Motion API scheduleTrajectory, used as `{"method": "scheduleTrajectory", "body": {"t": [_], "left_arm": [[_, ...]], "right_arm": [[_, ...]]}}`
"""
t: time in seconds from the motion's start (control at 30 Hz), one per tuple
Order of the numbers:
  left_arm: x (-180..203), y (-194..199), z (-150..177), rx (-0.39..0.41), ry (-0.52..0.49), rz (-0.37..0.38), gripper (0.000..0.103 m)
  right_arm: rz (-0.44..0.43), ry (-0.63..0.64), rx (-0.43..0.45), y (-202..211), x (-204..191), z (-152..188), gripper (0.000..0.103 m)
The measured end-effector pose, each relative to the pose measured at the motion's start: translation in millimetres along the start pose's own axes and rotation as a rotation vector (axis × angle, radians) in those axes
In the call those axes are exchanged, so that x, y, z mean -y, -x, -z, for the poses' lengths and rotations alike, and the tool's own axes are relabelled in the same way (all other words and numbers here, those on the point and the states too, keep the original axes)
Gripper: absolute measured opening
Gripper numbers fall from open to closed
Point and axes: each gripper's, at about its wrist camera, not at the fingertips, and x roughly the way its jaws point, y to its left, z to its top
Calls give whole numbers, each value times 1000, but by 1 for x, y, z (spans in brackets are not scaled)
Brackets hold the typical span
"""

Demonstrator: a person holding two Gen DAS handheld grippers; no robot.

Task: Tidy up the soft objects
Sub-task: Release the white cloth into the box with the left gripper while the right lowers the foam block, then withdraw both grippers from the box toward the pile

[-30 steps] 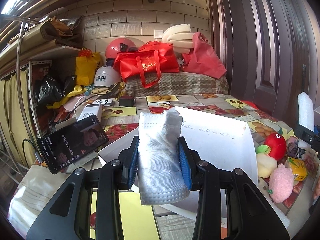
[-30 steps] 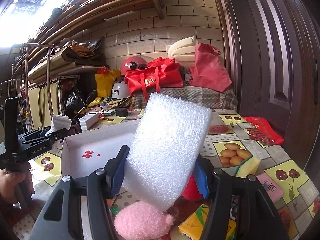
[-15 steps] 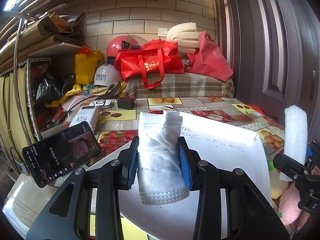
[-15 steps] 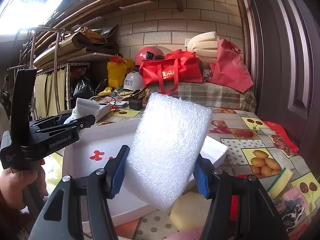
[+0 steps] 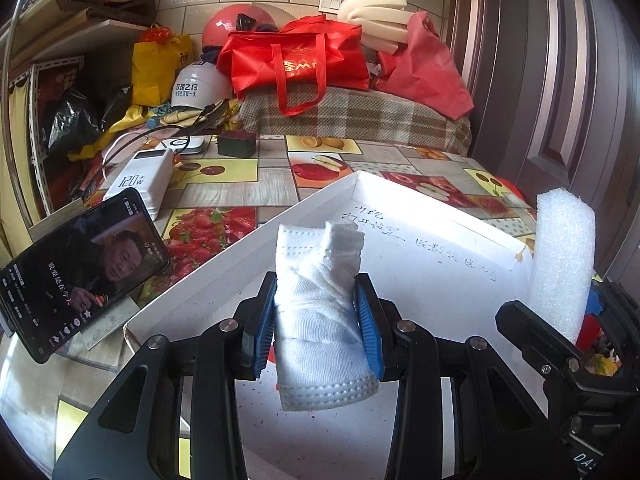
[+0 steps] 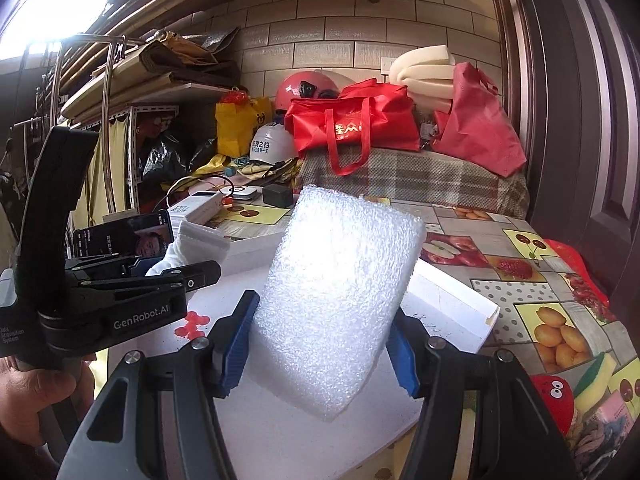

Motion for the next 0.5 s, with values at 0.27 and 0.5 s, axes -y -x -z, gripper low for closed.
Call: {"method": "scheduleTrajectory", "body": {"t": [0.27, 0.5], "left_arm": [[-9, 6, 1, 32, 34, -70, 102], [-3, 11, 2, 62, 0, -100, 102]], "right_arm": [[32, -55, 2, 3, 12, 1, 103], [37, -50, 39, 10, 11, 0, 103]]}}
